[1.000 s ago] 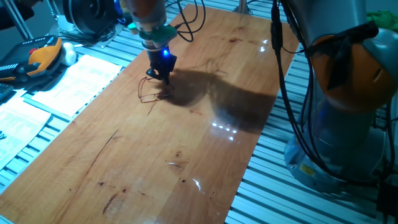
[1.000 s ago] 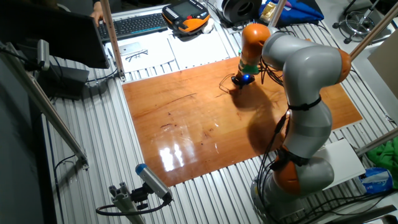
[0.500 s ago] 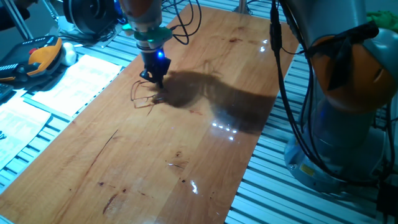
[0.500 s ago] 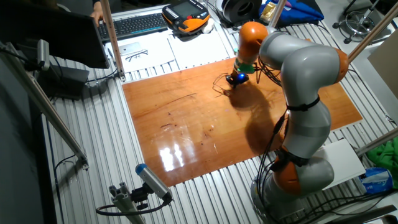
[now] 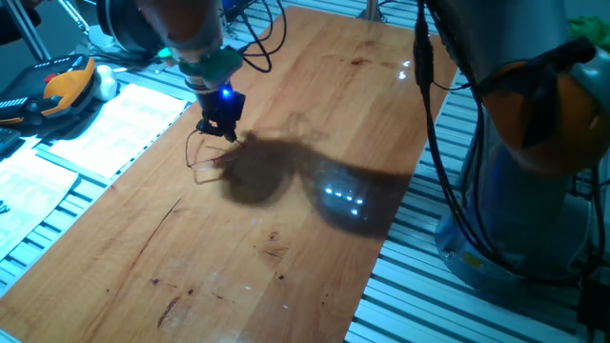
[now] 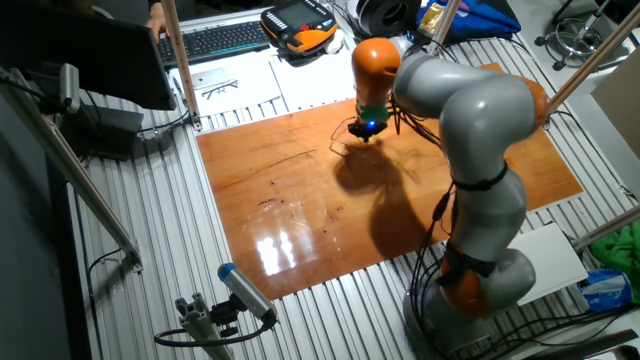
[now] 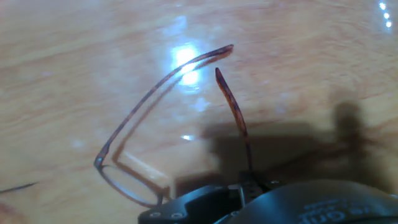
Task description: Unfold the leg of the glasses (with one hand)
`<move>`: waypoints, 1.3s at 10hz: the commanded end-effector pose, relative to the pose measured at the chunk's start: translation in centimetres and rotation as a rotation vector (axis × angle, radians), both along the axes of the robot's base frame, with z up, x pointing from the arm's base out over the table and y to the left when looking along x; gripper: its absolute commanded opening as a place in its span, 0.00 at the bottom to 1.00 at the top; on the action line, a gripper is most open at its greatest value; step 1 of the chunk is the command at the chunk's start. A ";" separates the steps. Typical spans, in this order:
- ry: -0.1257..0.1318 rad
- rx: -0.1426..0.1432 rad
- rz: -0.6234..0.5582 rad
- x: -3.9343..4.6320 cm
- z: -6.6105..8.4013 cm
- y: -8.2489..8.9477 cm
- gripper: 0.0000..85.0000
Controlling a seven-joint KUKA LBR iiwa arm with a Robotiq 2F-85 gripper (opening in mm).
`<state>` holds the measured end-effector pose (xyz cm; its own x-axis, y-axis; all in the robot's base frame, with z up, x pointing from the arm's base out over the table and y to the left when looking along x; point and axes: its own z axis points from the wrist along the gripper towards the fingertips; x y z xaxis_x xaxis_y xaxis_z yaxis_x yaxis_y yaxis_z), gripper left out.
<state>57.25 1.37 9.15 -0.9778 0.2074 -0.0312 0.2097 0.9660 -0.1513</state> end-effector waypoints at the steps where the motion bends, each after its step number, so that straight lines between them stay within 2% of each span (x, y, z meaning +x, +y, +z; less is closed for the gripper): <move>1: -0.006 -0.228 -0.017 -0.61 1.3 0.0 0.00; 3: -0.039 -0.309 -0.108 -1.13 1.9 0.1 0.00; 5: -0.102 -0.413 -0.333 -1.05 1.5 0.9 0.00; 6: -0.116 -0.415 -0.346 -1.03 1.5 0.8 0.00; 7: -0.098 -0.418 -0.265 -1.10 1.6 0.4 0.00; 8: -0.079 -0.357 -0.263 -0.95 1.3 0.5 0.00; 9: -0.079 -0.348 -0.261 -0.83 1.0 1.0 0.00; 10: -0.082 -0.318 -0.268 -0.78 0.6 1.5 0.00; 11: -0.080 -0.236 -0.287 -0.53 0.2 1.7 0.00; 12: -0.066 -0.112 -0.288 -0.14 -0.2 1.6 0.00; 13: -0.042 -0.028 -0.250 0.23 -0.7 1.4 0.00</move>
